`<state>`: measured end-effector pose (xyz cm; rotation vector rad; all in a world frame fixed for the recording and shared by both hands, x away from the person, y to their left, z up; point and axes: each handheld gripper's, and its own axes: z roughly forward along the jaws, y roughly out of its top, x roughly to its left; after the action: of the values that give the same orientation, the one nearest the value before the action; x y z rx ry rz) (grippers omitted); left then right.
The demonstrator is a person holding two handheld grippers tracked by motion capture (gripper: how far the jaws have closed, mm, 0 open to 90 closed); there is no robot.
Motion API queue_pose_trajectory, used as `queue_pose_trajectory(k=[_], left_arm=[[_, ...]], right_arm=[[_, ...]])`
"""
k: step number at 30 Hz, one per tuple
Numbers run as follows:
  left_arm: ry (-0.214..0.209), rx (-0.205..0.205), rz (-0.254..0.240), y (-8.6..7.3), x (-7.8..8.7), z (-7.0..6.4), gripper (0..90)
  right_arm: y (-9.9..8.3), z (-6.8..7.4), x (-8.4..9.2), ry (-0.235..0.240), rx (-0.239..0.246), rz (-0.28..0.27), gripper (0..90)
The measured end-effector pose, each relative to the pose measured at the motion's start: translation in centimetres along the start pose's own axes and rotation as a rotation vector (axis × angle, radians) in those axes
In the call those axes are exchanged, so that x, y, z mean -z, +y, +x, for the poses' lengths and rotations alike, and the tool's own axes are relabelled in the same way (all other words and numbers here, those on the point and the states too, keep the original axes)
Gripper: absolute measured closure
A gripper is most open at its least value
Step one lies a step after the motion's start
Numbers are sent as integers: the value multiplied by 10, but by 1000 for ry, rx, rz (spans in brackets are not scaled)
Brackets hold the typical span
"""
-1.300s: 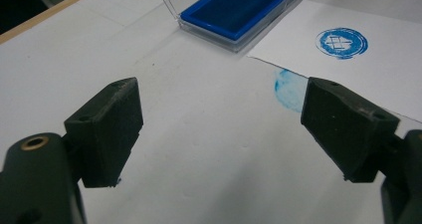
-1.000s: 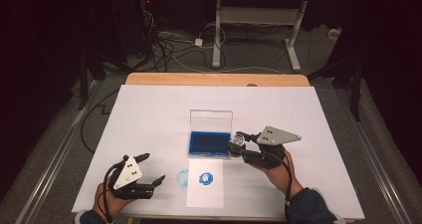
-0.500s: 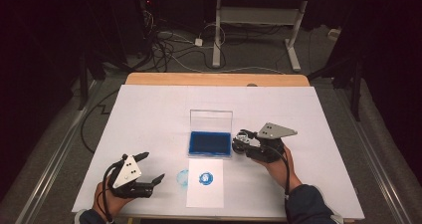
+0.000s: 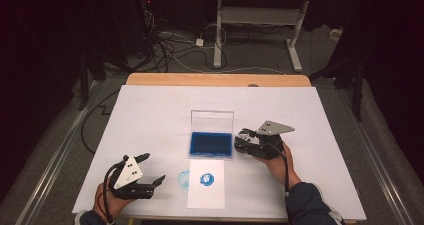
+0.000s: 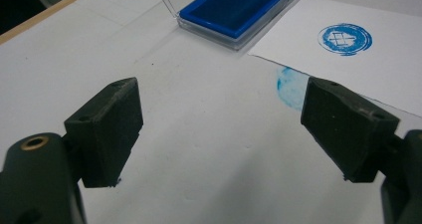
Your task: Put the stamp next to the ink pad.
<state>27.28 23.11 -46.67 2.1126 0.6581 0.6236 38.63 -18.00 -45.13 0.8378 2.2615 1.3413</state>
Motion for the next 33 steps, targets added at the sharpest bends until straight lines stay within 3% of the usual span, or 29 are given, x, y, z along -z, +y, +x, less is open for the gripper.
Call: queue_pose_trajectory(k=[30,33], left_arm=[[6,-3,6,0,-1,0,158],[7,-2,6,0,-1,0,159]], right_arm=[[-8,-1,-8,-1,-37,32,557],[-8,-1,-8,-15,-40,31,507]])
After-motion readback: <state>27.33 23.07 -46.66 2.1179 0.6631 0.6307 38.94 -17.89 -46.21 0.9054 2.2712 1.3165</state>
